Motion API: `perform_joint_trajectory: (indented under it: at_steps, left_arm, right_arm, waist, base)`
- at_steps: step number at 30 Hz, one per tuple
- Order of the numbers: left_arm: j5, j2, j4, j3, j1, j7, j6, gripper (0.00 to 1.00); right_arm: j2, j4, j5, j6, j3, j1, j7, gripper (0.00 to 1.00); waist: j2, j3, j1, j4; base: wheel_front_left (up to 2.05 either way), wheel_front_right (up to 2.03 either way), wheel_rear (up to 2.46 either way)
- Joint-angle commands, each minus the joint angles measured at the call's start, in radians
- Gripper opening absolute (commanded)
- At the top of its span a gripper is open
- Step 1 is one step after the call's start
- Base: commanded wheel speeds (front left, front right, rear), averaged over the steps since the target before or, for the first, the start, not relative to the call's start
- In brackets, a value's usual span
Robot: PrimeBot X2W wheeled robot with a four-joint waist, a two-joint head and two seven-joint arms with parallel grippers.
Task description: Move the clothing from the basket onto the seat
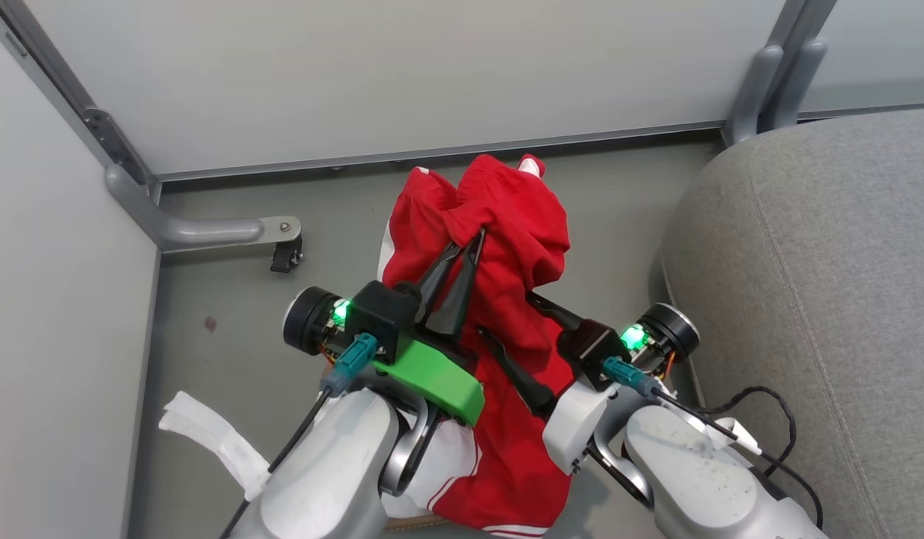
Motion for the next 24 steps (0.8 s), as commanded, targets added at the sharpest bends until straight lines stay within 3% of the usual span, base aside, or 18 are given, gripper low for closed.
perform_joint_trajectory:
  at_steps: [1, 2, 3, 4, 5, 17, 23, 24]
  left_arm:
    - [-0.015, 0.002, -0.008, -0.010, -0.019, -0.001, 0.006, 0.00]
    - [-0.020, 0.002, -0.008, -0.018, -0.020, -0.001, 0.008, 0.00]
    - [-0.023, 0.002, -0.010, -0.027, -0.022, -0.001, 0.011, 0.00]
    - [-0.026, 0.002, -0.010, -0.033, -0.023, -0.001, 0.012, 0.00]
    - [-0.031, 0.002, -0.012, -0.040, -0.024, -0.001, 0.016, 0.00]
    - [-0.033, 0.002, 0.004, -0.016, -0.002, -0.001, 0.035, 0.00]
    - [-0.005, 0.002, 0.019, 0.011, 0.021, -0.001, 0.032, 0.00]
    - [-0.001, 0.002, 0.020, 0.017, 0.025, -0.001, 0.030, 0.04]
  right_arm:
    - [-0.004, 0.013, 0.002, -0.001, -0.007, -0.009, -0.005, 1.00]
    - [-0.004, 0.018, 0.005, -0.001, -0.012, -0.011, -0.005, 0.85]
    - [-0.004, 0.029, 0.005, -0.001, -0.013, -0.011, -0.005, 0.44]
    - [-0.004, 0.041, 0.002, -0.001, -0.008, -0.010, -0.005, 0.16]
    - [-0.004, 0.055, -0.004, -0.001, -0.005, -0.008, -0.005, 0.00]
    - [-0.006, 0.130, 0.037, -0.001, -0.065, 0.089, -0.003, 0.00]
    - [-0.006, 0.056, 0.038, -0.001, -0.142, 0.141, -0.003, 0.00]
    - [-0.005, 0.034, 0.040, -0.001, -0.156, 0.148, -0.003, 0.00]
  waist:
    - [0.0000, 0.004, 0.0001, 0.020]
    - [0.0000, 0.003, 0.0001, 0.024]
    - [0.0000, 0.002, 0.0001, 0.029]
    - [0.0000, 0.001, 0.0001, 0.032]
    - [0.0000, -0.001, 0.0001, 0.035]
    - [0.0000, -0.011, 0.0001, 0.022]
    - [0.0000, -0.018, 0.0001, -0.005]
    - [0.0000, -0.019, 0.0001, -0.009]
  base:
    - [0.00, 0.00, 0.00]
    - [0.00, 0.00, 0.00]
    - [0.00, 0.00, 0.00]
    - [0.00, 0.00, 0.00]
    - [0.00, 0.00, 0.00]
    - [0.00, 0.00, 0.00]
    - [0.00, 0.00, 0.00]
    - [0.00, 0.00, 0.00]
